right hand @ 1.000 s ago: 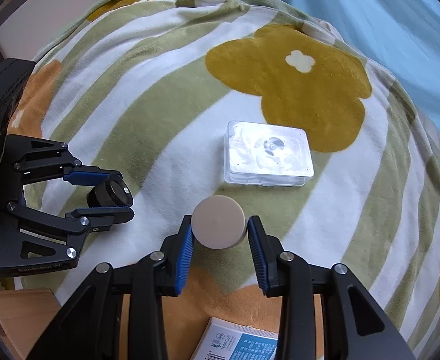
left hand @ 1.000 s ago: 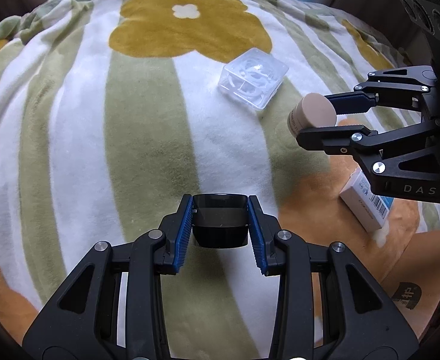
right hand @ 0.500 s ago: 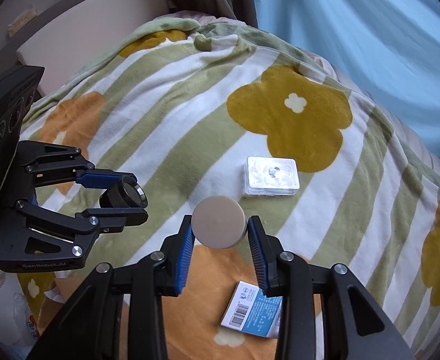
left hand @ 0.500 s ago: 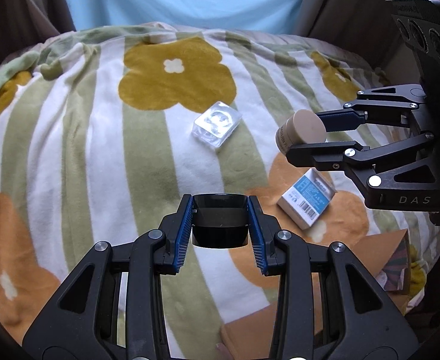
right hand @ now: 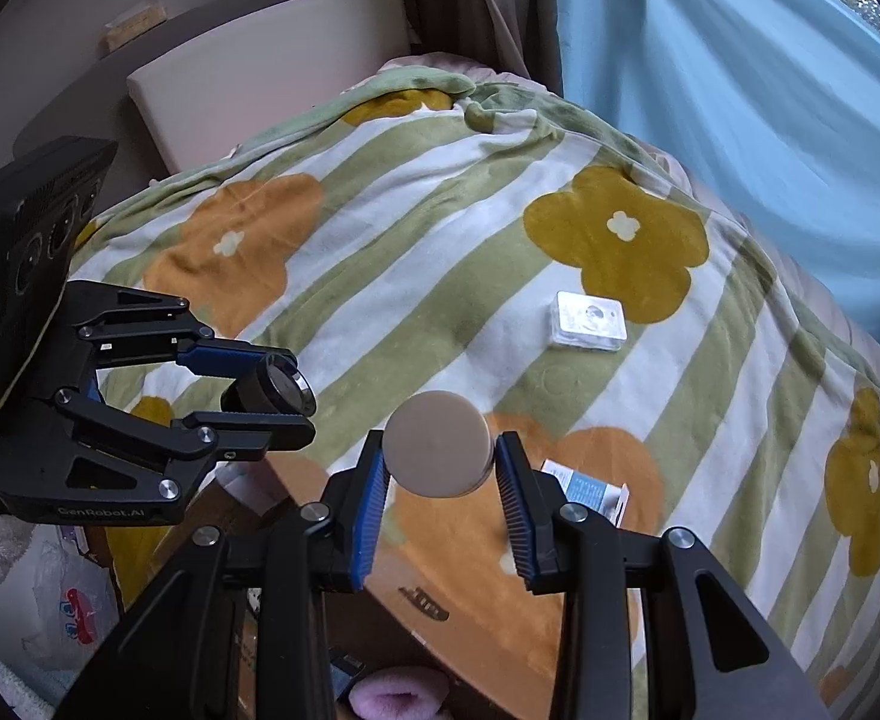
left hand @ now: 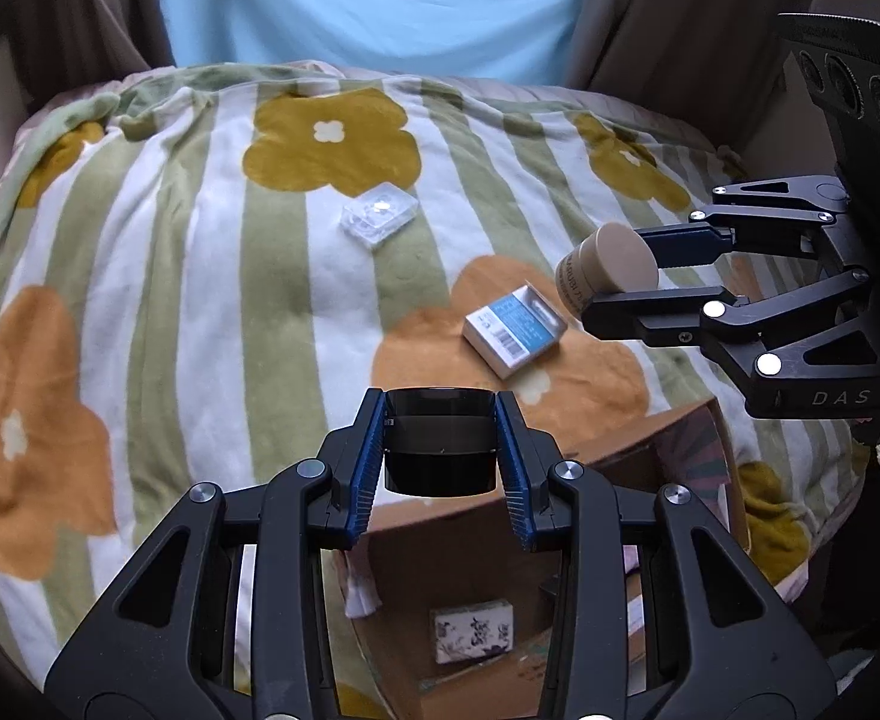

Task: Organize objects
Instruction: 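Carry the cylinder and lid over the cardboard box and open both tools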

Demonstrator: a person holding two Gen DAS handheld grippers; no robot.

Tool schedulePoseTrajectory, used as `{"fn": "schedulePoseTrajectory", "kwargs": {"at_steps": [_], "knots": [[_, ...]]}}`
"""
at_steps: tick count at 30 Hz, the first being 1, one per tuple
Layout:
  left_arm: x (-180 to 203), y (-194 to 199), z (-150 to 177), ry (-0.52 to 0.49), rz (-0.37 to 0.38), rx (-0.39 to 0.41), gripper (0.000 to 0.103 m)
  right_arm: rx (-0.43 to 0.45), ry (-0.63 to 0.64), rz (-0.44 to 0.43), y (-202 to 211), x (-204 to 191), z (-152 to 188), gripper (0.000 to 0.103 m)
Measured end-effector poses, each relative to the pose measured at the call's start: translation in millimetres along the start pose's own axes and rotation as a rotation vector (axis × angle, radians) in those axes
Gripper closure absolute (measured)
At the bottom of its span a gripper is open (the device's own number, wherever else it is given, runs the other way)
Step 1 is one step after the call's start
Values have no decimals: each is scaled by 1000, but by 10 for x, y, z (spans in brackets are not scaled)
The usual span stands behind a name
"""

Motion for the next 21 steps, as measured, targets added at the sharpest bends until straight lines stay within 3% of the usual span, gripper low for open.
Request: {"fn": "schedulePoseTrajectory", "kwargs": {"at_steps": [9,21], "knots": [[218,152,683,59,-42,-42,71,-66,-26,10,225,-255,638,70],[236,-140,1470,165,-77,-105,71,-181,-94,13,-53,-425,1463,70]]}}
Point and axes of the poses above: each gripper's, at about its wrist camera, not at the fingertips, and y roughly against the way its jaws point, x to its right, z to its underside, the point moved 6 cm from there along -y, roughly the way its jaws point, and after that the axes turned 14 degrees about x, right-handed, at the moved point
